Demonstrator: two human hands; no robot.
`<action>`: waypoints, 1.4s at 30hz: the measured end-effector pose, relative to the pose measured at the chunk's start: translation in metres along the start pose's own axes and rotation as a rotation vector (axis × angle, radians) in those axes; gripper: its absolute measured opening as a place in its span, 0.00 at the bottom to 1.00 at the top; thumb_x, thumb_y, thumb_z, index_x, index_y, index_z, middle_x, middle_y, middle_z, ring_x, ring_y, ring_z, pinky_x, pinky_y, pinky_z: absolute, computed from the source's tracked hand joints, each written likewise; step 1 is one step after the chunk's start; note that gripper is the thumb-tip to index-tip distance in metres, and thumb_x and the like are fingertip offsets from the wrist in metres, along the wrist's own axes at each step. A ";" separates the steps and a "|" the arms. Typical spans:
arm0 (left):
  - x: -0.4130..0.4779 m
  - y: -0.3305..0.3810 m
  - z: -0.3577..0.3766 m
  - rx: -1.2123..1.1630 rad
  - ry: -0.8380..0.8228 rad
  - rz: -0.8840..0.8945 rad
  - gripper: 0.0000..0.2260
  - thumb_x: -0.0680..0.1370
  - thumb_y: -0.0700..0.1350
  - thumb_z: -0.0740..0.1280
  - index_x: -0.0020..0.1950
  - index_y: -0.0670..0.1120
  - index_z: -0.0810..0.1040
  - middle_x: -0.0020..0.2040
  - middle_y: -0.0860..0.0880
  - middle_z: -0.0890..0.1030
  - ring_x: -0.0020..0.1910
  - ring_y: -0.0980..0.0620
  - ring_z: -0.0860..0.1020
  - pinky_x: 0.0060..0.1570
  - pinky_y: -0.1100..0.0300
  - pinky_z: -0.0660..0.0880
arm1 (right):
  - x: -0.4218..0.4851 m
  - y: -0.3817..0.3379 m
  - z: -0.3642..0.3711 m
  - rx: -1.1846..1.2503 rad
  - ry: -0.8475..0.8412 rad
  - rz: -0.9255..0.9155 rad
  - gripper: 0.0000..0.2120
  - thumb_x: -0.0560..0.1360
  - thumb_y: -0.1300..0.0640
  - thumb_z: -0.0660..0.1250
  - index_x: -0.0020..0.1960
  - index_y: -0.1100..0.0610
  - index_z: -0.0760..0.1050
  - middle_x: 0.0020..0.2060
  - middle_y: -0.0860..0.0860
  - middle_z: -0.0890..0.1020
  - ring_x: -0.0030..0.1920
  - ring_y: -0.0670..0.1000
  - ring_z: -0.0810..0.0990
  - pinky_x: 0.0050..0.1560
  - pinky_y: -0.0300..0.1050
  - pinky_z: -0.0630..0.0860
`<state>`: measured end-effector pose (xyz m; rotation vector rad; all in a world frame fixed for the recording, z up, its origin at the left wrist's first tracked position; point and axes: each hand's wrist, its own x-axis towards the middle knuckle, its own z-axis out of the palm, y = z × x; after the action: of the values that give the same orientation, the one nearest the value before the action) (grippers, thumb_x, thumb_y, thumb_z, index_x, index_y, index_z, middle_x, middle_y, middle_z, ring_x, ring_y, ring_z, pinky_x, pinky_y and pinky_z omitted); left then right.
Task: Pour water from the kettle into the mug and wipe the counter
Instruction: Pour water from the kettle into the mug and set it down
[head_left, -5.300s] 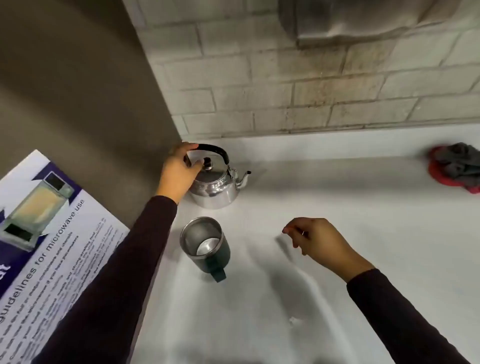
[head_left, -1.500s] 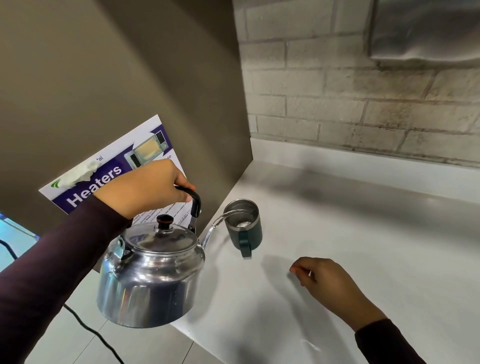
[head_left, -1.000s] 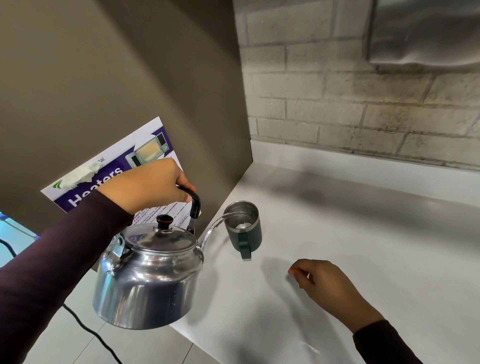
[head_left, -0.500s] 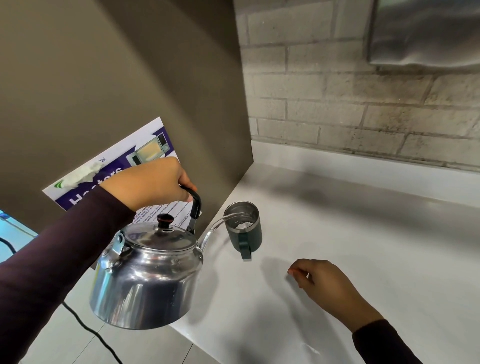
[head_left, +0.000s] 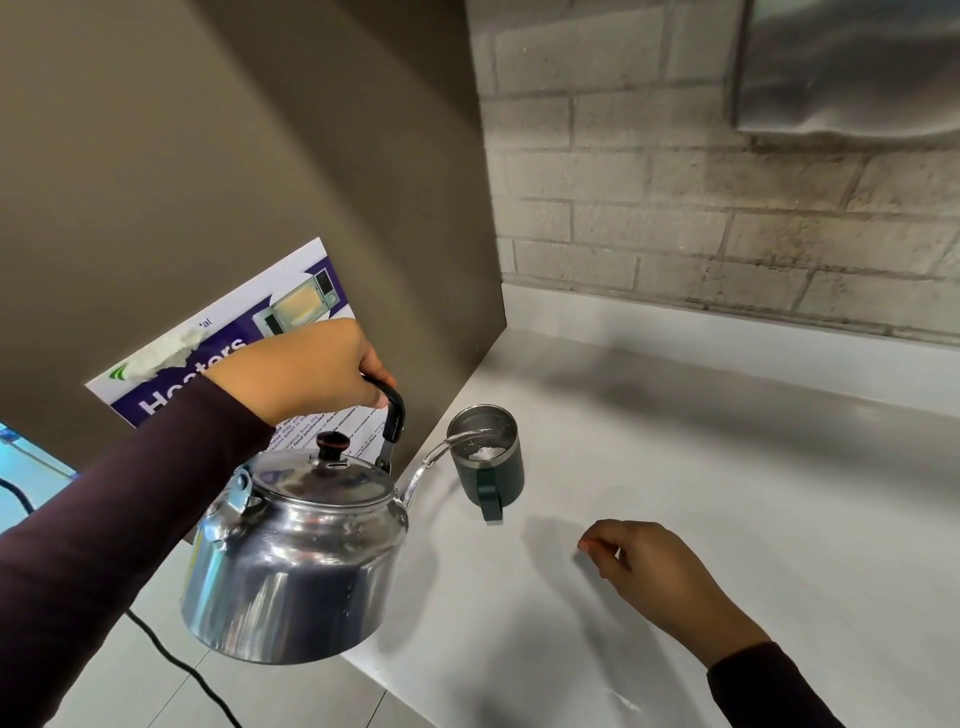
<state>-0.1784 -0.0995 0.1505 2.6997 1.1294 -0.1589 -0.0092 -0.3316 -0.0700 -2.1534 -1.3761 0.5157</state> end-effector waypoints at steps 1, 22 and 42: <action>0.000 0.000 0.000 0.002 0.000 0.004 0.09 0.72 0.43 0.71 0.52 0.49 0.84 0.29 0.61 0.74 0.26 0.62 0.70 0.27 0.69 0.62 | 0.000 0.000 0.000 0.000 0.000 0.000 0.09 0.78 0.50 0.59 0.48 0.49 0.78 0.33 0.40 0.76 0.32 0.40 0.70 0.36 0.31 0.66; -0.040 -0.028 0.038 -0.466 0.207 -0.048 0.11 0.68 0.43 0.76 0.42 0.59 0.83 0.30 0.65 0.82 0.18 0.66 0.70 0.21 0.77 0.64 | -0.002 -0.006 0.001 0.004 -0.024 -0.006 0.09 0.78 0.50 0.59 0.47 0.48 0.78 0.33 0.41 0.76 0.31 0.39 0.71 0.37 0.33 0.68; 0.035 0.016 -0.003 -0.757 0.416 0.116 0.13 0.63 0.55 0.77 0.34 0.46 0.81 0.15 0.58 0.68 0.14 0.60 0.62 0.15 0.72 0.58 | -0.022 -0.007 -0.019 0.000 0.064 0.149 0.09 0.78 0.50 0.59 0.48 0.48 0.78 0.39 0.43 0.81 0.36 0.43 0.73 0.39 0.37 0.69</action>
<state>-0.1428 -0.0859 0.1498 2.1277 0.8699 0.7288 -0.0121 -0.3542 -0.0500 -2.2634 -1.1881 0.4977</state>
